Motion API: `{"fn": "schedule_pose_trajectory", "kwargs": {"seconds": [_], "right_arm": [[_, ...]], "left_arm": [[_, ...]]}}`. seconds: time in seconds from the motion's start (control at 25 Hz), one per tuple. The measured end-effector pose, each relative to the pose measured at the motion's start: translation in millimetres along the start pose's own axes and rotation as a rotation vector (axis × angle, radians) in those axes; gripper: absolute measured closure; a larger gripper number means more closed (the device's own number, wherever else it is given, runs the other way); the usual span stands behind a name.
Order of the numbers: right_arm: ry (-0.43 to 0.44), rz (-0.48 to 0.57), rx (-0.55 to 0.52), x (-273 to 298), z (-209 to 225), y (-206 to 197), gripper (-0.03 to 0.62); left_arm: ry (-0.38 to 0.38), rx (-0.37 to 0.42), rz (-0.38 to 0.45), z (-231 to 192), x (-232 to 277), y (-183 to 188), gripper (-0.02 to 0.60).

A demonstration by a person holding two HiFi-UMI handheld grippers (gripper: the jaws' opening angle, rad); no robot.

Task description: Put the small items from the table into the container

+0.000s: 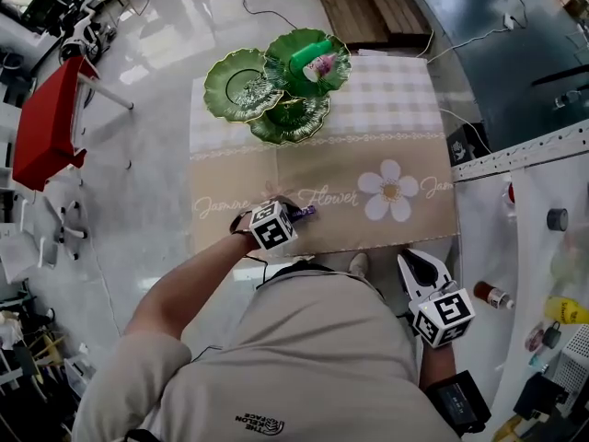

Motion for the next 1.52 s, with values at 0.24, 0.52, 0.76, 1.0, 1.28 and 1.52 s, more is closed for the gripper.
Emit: {"fn": "schedule_pose_trajectory", "kwargs": {"seconds": [0.24, 0.52, 0.76, 1.0, 1.28, 1.52], "right_arm": [[-0.007, 0.005, 0.017, 8, -12, -3, 0.549], [-0.008, 0.029, 0.024, 13, -18, -3, 0.549], [0.001, 0.043, 0.021, 12, -18, -1, 0.549], [0.015, 0.047, 0.014, 5, -10, -4, 0.549], [0.023, 0.063, 0.010, -11, 4, -11, 0.549], [0.026, 0.072, 0.012, -28, 15, -17, 0.549]], "left_arm": [[-0.001, -0.078, 0.113, -3, -42, 14, 0.491], [0.046, -0.188, 0.308, -14, -114, 46, 0.491], [0.100, -0.276, 0.463, -30, -175, 76, 0.491], [0.200, -0.324, 0.574, -60, -226, 104, 0.491], [0.262, -0.428, 0.631, -92, -255, 132, 0.492], [0.309, -0.480, 0.624, -116, -260, 160, 0.492]]}}
Point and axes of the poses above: the fingertips, and each gripper's own axes: x forward along the fingers, z to its right, y out of its top, the point moved 10 cm from there along -x, backward along the fingers, and after that the axes turned 6 degrees about -x, right-handed, at the moved point
